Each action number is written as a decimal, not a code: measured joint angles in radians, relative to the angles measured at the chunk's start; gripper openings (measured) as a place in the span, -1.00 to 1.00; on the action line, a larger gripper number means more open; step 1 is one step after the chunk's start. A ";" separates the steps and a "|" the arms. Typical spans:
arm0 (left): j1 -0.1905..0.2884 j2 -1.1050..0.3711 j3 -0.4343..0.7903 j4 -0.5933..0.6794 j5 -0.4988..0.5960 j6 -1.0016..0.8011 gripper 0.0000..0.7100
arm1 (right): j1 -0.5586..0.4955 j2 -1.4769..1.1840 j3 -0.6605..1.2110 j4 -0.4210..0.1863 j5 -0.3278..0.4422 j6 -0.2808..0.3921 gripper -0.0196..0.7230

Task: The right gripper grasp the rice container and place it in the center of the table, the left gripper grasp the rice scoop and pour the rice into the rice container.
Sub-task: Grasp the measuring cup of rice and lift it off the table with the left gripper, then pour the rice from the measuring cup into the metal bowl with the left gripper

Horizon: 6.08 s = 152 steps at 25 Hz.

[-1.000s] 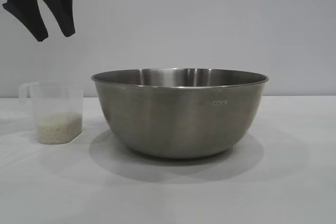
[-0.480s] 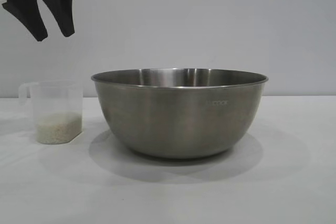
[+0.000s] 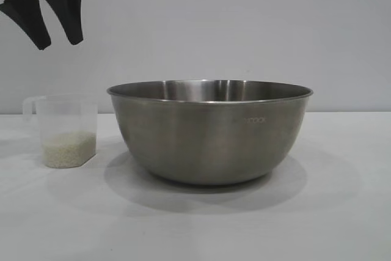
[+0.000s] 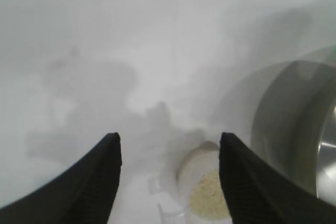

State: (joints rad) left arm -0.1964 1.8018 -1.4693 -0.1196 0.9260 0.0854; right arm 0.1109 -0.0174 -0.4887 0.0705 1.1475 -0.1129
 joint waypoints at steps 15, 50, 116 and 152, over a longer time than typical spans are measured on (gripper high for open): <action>0.000 -0.234 0.105 0.151 0.133 -0.083 0.02 | 0.000 0.000 0.000 0.000 -0.002 0.000 0.64; 0.000 -0.739 1.371 0.066 -1.393 -0.154 0.02 | 0.005 0.000 0.000 0.000 -0.002 0.000 0.59; 0.000 0.253 0.992 0.217 -2.065 -0.127 -0.40 | -0.001 0.000 0.000 0.002 -0.002 0.000 0.59; -0.009 0.098 0.515 0.860 -2.032 0.129 -1.00 | -0.003 0.000 0.000 0.002 -0.002 0.000 0.59</action>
State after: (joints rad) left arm -0.2051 1.8998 -0.9547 0.7402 -1.1060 0.2140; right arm 0.1081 -0.0174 -0.4887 0.0722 1.1460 -0.1129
